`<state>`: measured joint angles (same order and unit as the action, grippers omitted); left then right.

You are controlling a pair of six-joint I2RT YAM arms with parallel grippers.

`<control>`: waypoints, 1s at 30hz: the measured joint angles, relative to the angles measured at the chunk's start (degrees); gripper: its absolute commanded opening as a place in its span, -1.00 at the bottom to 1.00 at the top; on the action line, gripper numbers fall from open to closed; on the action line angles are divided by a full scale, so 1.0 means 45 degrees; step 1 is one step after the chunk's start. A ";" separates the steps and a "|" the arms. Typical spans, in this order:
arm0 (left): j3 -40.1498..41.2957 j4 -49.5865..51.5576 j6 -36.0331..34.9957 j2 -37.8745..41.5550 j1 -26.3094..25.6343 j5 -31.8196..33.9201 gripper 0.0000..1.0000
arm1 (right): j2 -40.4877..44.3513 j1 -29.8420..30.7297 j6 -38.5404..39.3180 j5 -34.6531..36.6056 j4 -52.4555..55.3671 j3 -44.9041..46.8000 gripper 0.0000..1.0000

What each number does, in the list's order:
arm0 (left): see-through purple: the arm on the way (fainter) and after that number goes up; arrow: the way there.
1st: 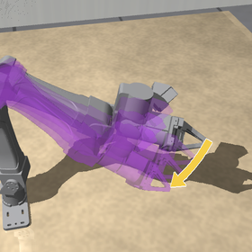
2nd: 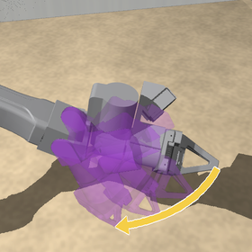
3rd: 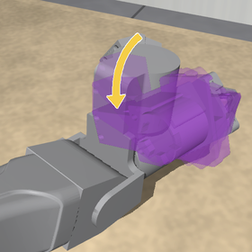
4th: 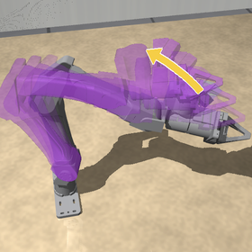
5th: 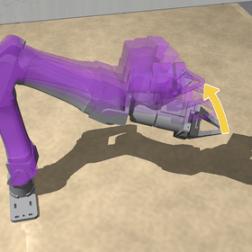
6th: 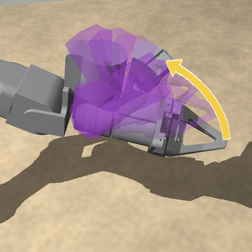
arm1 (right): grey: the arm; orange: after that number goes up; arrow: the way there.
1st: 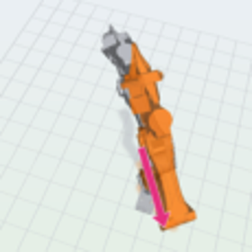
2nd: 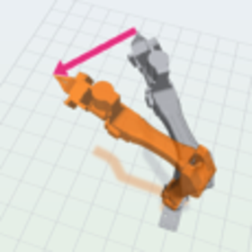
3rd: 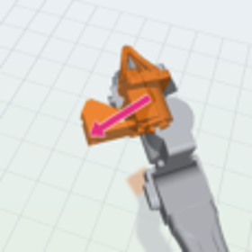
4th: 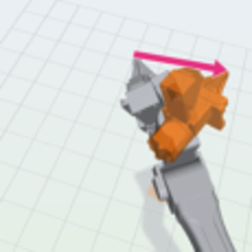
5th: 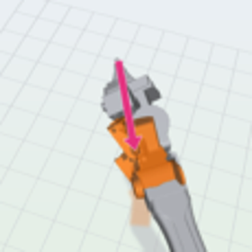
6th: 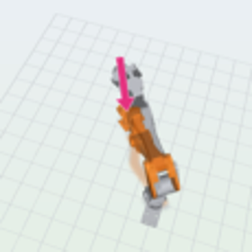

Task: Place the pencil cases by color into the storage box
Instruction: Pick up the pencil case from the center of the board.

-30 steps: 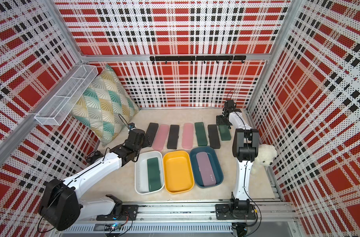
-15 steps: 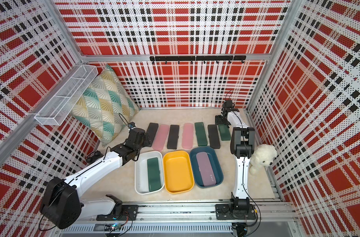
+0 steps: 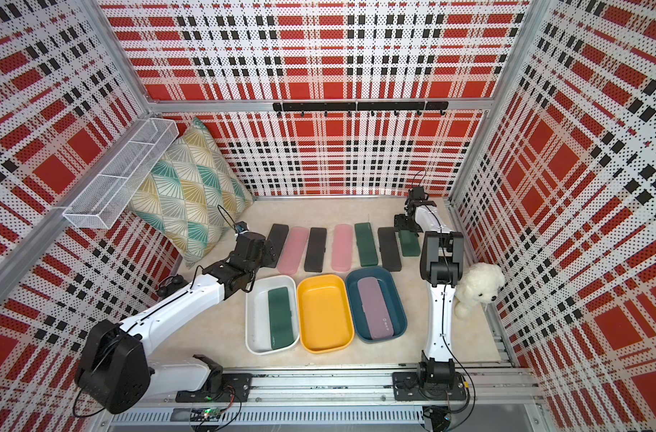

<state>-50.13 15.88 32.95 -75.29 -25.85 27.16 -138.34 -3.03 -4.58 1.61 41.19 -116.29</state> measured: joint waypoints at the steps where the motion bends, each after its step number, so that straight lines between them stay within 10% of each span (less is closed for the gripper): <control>1: 0.0000 0.0000 0.0000 -0.0019 0.0000 0.0000 0.69 | 0.0000 -0.0010 0.0000 0.0015 -0.0053 0.0073 0.78; 16: -0.0005 0.0000 -0.0005 -0.0024 0.0010 -0.0044 0.70 | 0.1156 -0.0034 -0.0301 -0.0024 -0.1622 0.2501 0.72; 30: -0.0005 0.0000 -0.0005 -0.0024 0.0029 -0.0049 0.70 | 0.1331 -0.0034 -0.0291 0.0253 -0.1613 0.2691 0.07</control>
<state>-50.15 15.88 32.93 -75.40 -25.71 26.94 -132.35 -3.18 -5.89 2.74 33.93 -104.18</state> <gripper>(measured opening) 0.848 0.745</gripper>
